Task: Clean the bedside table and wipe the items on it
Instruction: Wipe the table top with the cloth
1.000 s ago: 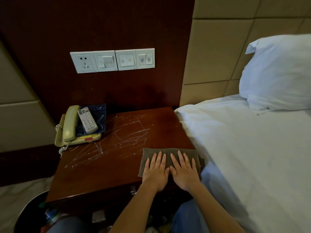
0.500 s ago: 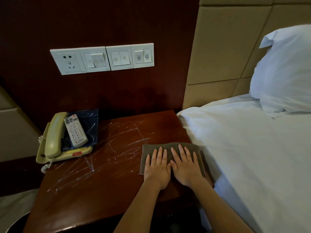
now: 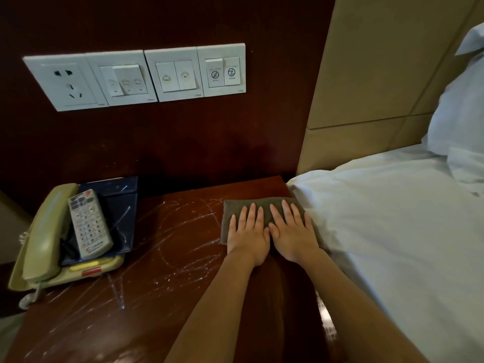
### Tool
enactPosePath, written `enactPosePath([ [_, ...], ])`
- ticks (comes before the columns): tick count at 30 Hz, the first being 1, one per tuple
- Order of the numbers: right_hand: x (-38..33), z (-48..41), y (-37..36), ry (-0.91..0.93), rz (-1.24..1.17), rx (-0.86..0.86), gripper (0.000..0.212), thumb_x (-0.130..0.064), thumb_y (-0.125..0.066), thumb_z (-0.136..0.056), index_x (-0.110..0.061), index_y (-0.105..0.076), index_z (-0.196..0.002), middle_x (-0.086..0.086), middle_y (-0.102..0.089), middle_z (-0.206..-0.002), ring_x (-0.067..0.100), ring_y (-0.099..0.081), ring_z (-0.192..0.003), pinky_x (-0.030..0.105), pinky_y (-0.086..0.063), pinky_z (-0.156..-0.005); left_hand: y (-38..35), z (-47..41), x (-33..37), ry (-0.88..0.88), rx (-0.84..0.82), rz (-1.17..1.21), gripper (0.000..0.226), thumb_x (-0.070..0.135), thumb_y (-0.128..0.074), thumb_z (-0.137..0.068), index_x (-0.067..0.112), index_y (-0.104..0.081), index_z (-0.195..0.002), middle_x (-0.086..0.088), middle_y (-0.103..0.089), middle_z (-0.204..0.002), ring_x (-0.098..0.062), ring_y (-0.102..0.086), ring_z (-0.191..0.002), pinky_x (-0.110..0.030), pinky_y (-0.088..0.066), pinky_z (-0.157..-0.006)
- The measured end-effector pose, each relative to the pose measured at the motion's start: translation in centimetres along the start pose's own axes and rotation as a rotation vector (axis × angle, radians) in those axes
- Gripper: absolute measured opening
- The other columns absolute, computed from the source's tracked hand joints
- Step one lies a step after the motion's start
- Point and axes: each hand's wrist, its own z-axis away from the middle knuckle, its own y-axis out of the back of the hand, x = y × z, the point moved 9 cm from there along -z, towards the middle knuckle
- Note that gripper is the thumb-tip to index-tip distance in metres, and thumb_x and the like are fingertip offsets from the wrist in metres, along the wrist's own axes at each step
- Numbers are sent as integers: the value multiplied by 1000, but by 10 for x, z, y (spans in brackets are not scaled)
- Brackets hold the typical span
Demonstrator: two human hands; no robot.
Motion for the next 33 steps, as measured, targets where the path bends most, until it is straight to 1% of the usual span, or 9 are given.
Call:
enactPosePath([
  [11,3,-69,13,8,-49,4,53,-39,-11,-103,-27,0,-153,3,11,-161,20,11,-147,42,0,-120,16,-66,-14,2,17,-8,55,38,-11,-103,21,6,-152,1,14,-160,-17,14,-146,-40,9,-118],
  [20,6,-99,14,19,-79,16,53,-39,-13,-103,-27,-2,-153,1,10,-161,19,10,-147,44,-4,-119,23,-91,-19,-6,28,-16,55,38,-10,-103,20,5,-152,0,13,-160,-18,12,-147,-40,8,-119],
  [26,6,-99,15,16,-72,27,52,-39,-13,-103,-28,-2,-153,1,9,-161,19,10,-147,46,-4,-120,23,-89,-20,0,31,-18,55,38,-9,-103,20,6,-152,0,14,-160,-18,13,-147,-40,9,-118],
  [33,0,-60,12,31,-22,19,52,-41,-11,-103,-32,-1,-153,-1,9,-161,17,10,-147,47,4,-118,13,-51,-18,10,27,-2,55,40,-9,-103,21,7,-152,0,15,-159,-18,15,-146,-39,10,-117],
])
